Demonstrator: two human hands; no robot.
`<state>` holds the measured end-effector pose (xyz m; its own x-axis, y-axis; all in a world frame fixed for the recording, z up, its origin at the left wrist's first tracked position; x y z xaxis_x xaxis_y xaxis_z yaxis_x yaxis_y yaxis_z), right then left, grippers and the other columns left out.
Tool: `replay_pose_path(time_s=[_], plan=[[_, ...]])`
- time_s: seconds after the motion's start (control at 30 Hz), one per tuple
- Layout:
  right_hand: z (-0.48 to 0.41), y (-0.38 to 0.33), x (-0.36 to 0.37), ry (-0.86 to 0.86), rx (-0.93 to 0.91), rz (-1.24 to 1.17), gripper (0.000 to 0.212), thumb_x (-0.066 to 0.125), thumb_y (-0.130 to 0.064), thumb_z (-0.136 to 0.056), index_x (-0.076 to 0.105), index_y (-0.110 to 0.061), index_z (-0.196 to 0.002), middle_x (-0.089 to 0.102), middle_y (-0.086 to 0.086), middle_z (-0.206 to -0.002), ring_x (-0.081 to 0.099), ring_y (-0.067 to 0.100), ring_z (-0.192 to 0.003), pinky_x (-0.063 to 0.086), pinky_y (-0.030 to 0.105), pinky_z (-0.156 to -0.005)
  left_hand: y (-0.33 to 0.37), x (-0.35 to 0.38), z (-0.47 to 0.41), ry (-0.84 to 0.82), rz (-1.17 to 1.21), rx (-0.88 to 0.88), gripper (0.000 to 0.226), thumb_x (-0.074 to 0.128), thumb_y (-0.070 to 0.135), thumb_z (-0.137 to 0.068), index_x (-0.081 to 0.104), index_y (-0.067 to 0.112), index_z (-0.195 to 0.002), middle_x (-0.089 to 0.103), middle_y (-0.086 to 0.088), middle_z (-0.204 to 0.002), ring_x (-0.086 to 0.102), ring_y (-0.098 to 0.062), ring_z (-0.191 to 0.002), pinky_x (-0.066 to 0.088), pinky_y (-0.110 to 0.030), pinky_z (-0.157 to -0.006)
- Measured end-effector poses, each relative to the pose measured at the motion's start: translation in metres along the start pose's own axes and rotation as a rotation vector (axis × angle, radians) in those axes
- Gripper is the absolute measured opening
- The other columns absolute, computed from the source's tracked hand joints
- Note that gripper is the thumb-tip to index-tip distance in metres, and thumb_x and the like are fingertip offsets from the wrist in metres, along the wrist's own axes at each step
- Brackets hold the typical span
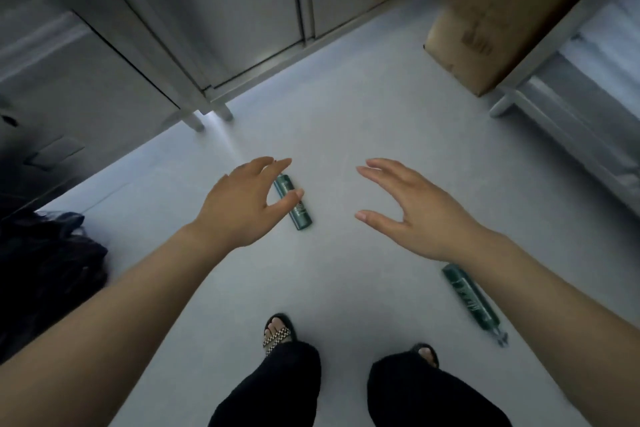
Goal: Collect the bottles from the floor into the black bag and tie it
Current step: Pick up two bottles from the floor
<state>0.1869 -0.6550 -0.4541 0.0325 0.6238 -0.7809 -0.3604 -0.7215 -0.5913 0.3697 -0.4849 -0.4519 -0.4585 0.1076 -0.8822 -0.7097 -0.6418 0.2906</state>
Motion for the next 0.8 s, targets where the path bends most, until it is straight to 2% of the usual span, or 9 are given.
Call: replay_pose_path(time_s=[0.1, 0.2, 0.4, 0.57, 0.67, 0.8], plan=[[-0.042, 0.059, 0.096, 0.016, 0.025, -0.038, 0.064, 0.044, -0.06, -0.084, 0.029, -0.034, -0.141, 0.026, -0.013, -0.151, 0.023, 0.004, -0.136, 0.025, 0.023, -0.105, -0.05, 0.103, -0.053, 0.05, 0.074, -0.051, 0.058, 0.039, 0.057, -0.09, 0.032, 0.035, -0.143, 0.03, 0.002, -0.154, 0.028, -0.021, -0.139, 0.034, -0.039, -0.107], [-0.08, 0.115, 0.183, 0.027, 0.02, -0.037, 0.066, 0.043, -0.061, -0.084, 0.026, -0.035, -0.142, 0.025, -0.013, -0.151, 0.02, 0.004, -0.137, 0.021, 0.021, -0.105, -0.095, 0.197, -0.101, 0.027, 0.078, -0.082, 0.059, 0.041, 0.056, -0.089, 0.031, 0.033, -0.143, 0.03, 0.0, -0.154, 0.032, -0.023, -0.137, 0.033, -0.04, -0.107], [-0.14, 0.2, 0.327, -0.018, 0.004, 0.001, 0.068, 0.041, -0.061, -0.084, 0.025, -0.031, -0.143, 0.025, -0.007, -0.152, 0.021, 0.01, -0.138, 0.024, 0.029, -0.107, -0.175, 0.338, -0.183, 0.035, 0.059, -0.145, 0.064, 0.044, 0.055, -0.089, 0.03, 0.026, -0.144, 0.027, -0.006, -0.154, 0.039, -0.031, -0.133, 0.037, -0.047, -0.105], [-0.157, 0.252, 0.407, -0.022, 0.165, 0.001, 0.067, 0.04, -0.058, -0.088, 0.025, -0.025, -0.144, 0.023, -0.003, -0.153, 0.019, 0.015, -0.14, 0.024, 0.037, -0.112, -0.204, 0.405, -0.216, 0.115, 0.197, -0.229, 0.071, 0.053, 0.047, -0.088, 0.021, 0.022, -0.146, 0.009, -0.011, -0.158, 0.036, -0.037, -0.134, 0.031, -0.047, -0.108], [-0.147, 0.256, 0.434, -0.069, 0.245, 0.021, 0.067, 0.04, -0.057, -0.089, 0.024, -0.024, -0.144, 0.02, -0.001, -0.155, 0.016, 0.018, -0.141, 0.024, 0.043, -0.112, -0.211, 0.416, -0.219, 0.104, 0.217, -0.279, 0.076, 0.055, 0.047, -0.087, 0.018, 0.019, -0.147, 0.009, -0.013, -0.158, 0.026, -0.033, -0.14, 0.028, -0.044, -0.11], [-0.128, 0.266, 0.452, -0.066, 0.293, 0.105, 0.068, 0.04, -0.058, -0.088, 0.024, -0.025, -0.144, 0.016, 0.0, -0.156, 0.013, 0.02, -0.142, 0.023, 0.042, -0.111, -0.213, 0.424, -0.232, 0.114, 0.3, -0.318, 0.08, 0.055, 0.047, -0.087, 0.014, 0.014, -0.148, 0.013, -0.014, -0.156, 0.024, -0.03, -0.141, 0.026, -0.043, -0.111]])
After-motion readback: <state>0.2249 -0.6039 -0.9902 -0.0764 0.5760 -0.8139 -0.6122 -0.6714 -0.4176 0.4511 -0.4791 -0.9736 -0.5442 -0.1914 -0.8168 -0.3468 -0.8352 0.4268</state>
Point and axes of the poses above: each hand's wrist, its own z-axis away from the middle knuckle, its own x-axis out of the palm, y = z × x, the point moved 1 cm from there along -z, towards the middle knuckle
